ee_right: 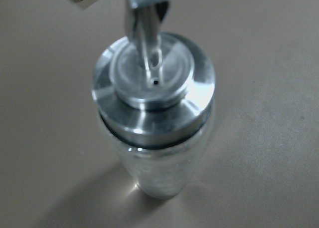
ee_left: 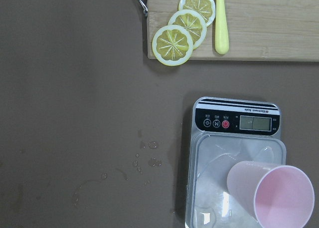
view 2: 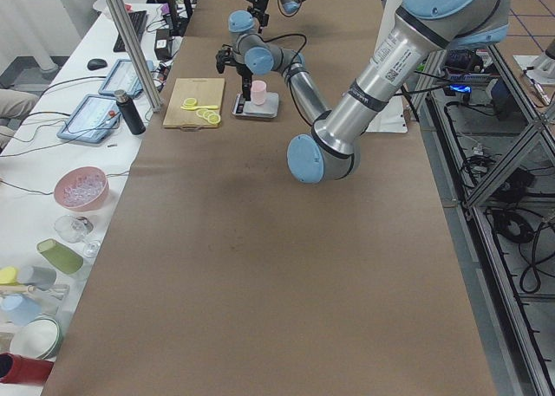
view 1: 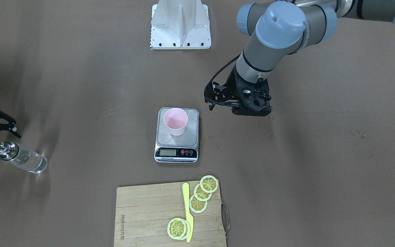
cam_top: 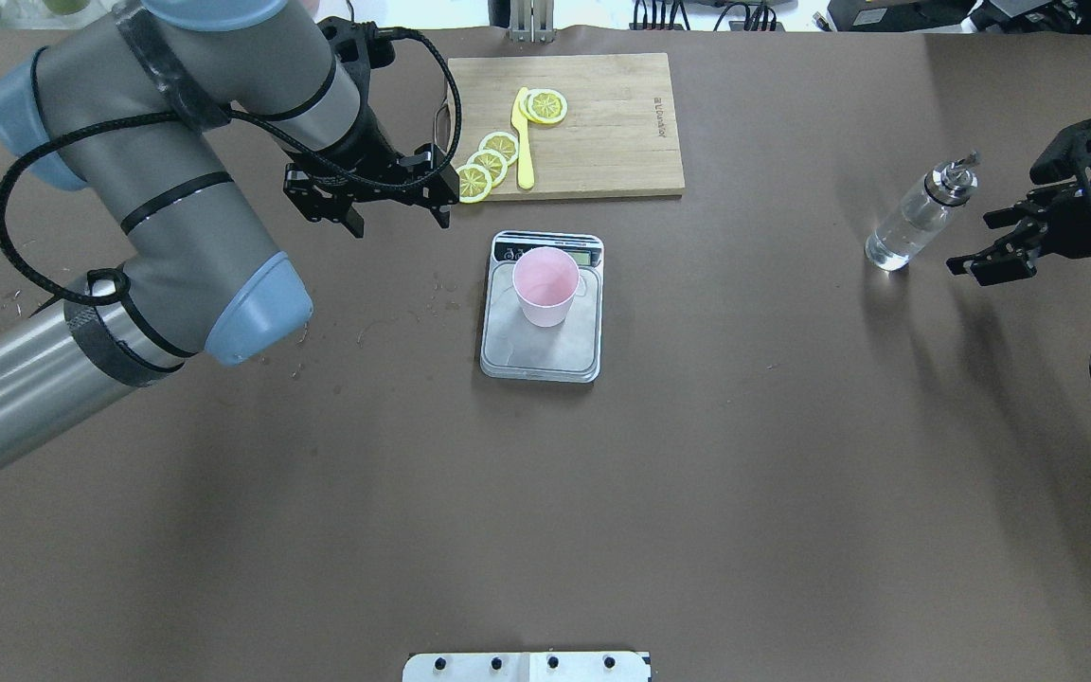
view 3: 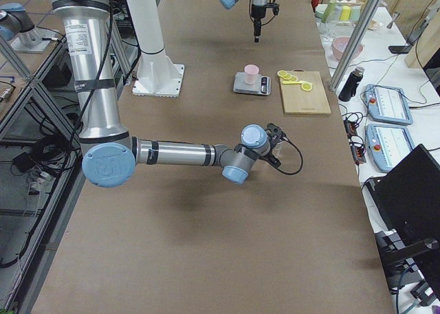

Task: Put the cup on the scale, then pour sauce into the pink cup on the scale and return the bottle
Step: 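Close the right gripper around the glass bottle's metal top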

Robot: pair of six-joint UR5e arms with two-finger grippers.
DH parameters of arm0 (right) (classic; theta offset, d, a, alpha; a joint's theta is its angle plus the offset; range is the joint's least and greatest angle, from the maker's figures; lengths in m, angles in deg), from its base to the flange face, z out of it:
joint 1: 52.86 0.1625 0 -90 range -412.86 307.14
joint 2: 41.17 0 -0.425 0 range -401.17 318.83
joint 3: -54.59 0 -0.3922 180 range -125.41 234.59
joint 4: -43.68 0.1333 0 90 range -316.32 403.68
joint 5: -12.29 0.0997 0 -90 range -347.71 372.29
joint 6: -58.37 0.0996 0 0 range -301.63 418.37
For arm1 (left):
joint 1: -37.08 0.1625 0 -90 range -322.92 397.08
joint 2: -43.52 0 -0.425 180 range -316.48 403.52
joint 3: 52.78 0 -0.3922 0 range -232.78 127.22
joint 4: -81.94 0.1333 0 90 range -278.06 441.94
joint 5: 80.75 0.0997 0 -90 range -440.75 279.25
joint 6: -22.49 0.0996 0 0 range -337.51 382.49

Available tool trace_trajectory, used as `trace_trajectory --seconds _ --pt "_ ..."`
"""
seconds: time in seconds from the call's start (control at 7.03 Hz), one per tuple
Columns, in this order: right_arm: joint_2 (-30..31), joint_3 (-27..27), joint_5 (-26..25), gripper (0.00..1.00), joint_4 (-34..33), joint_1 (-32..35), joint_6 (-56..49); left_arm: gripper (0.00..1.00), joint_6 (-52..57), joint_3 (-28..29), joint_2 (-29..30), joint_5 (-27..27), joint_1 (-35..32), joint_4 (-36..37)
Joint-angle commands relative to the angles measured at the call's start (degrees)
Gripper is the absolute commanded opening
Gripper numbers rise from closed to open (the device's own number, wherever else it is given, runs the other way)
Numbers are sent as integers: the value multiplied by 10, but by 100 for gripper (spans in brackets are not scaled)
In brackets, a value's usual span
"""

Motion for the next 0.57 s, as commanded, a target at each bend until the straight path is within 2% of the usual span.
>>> trace_trajectory --seconds 0.0,0.43 --pt "-1 2 -17 100 23 -10 10 97 0 0 0 1 0 0" --pt "-10 3 -35 100 35 -21 9 97 0 0 -1 1 0 0"
